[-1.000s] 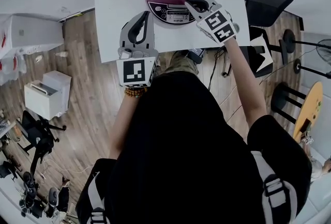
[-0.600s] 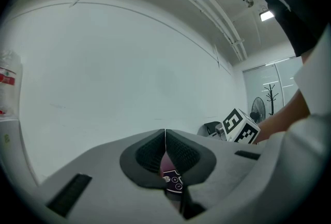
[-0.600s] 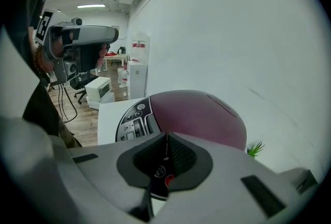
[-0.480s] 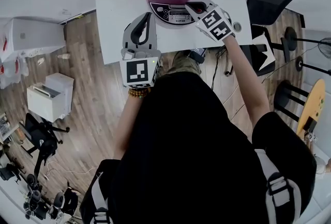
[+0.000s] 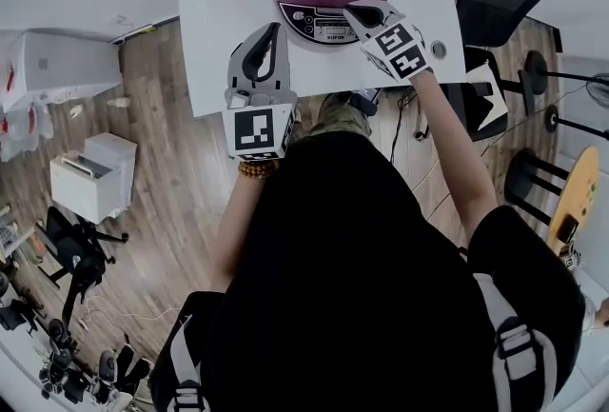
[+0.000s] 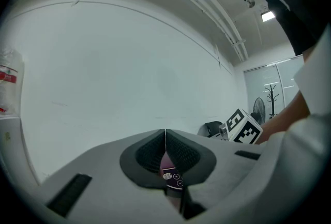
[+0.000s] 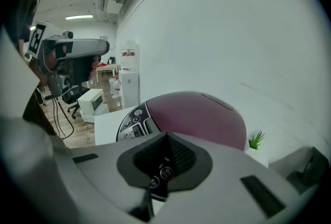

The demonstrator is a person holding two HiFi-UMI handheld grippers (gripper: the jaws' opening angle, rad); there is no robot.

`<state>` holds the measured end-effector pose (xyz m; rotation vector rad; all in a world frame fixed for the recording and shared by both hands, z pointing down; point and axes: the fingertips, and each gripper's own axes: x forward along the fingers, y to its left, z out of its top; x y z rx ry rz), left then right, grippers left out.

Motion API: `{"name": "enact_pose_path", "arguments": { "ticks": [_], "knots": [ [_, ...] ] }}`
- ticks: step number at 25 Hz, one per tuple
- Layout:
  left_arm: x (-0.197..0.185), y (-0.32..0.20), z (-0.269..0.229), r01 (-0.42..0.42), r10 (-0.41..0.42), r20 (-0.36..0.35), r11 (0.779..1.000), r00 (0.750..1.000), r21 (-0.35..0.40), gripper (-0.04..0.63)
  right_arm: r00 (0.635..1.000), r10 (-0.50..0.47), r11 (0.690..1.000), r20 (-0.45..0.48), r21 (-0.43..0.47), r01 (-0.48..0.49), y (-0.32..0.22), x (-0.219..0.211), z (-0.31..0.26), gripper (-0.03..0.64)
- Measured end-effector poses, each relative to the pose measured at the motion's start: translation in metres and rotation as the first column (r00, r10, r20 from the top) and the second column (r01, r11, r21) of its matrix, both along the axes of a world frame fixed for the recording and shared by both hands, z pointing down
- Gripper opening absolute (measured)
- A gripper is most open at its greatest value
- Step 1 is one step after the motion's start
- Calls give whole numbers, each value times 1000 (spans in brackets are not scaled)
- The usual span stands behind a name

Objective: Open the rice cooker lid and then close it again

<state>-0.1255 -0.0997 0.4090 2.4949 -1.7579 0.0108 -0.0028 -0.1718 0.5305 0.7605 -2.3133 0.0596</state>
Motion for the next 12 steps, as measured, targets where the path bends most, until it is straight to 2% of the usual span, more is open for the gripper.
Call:
{"name": "enact_pose_path", "arguments": {
  "ticks": [3,12],
  "knots": [
    [-3,1,-1,7,-7,-2,1000,1000,3,26,1000,15,1000,18,-19,-15,0,2,0,29],
    [-9,0,2,21,-21,-10,1000,1000,-2,27,999,28,999,-24,-24,-29,-1,-1,0,28]
  ]
}}
